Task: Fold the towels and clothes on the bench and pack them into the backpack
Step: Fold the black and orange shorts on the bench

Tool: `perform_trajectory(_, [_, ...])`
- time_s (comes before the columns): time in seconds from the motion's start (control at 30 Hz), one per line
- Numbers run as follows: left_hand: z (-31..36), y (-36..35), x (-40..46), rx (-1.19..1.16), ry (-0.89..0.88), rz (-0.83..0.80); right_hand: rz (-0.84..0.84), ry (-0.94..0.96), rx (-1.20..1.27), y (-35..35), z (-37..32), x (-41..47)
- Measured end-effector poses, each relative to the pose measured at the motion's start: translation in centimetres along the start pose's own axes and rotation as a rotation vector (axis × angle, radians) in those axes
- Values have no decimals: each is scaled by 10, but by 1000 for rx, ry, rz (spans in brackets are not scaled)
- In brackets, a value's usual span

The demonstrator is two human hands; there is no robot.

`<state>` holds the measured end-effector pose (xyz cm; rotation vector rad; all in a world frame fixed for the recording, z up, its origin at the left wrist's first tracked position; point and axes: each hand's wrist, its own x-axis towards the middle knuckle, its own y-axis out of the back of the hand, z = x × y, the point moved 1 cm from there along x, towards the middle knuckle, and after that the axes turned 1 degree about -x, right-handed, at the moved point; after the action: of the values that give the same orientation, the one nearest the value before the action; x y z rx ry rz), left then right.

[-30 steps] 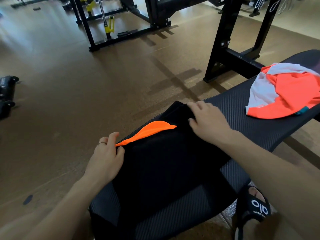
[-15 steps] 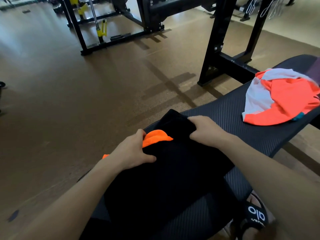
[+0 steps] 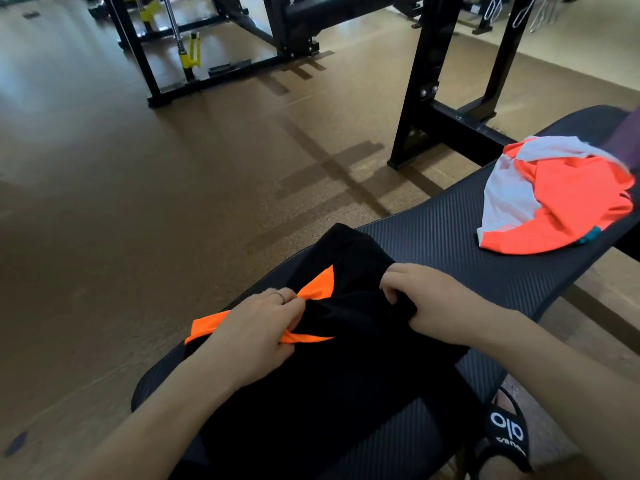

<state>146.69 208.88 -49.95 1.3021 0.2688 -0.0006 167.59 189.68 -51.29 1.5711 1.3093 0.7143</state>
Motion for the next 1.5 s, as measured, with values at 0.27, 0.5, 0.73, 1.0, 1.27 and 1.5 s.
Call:
perform_trajectory(0.27, [3, -3, 6, -118, 148, -37, 38, -125, 209, 4, 15, 1])
perform_trajectory(0.5, [-17, -4, 19, -420, 264, 87, 225, -319, 388, 13, 30, 25])
perform_trajectory(0.73, [-25, -12, 28, -344, 487, 184, 148, -452, 157, 9, 23, 55])
perform_trajectory(1.0, [-21, -12, 6, -123, 418, 101, -52, -385, 100, 16, 13, 30])
perform_trajectory(1.27, [-21, -6, -4, -292, 352, 321, 288, -286, 388, 26, 4, 28])
perform_trajectory(1.5, [-29, -9, 2, -329, 478, 216, -5, -599, 756, 18, -5, 56])
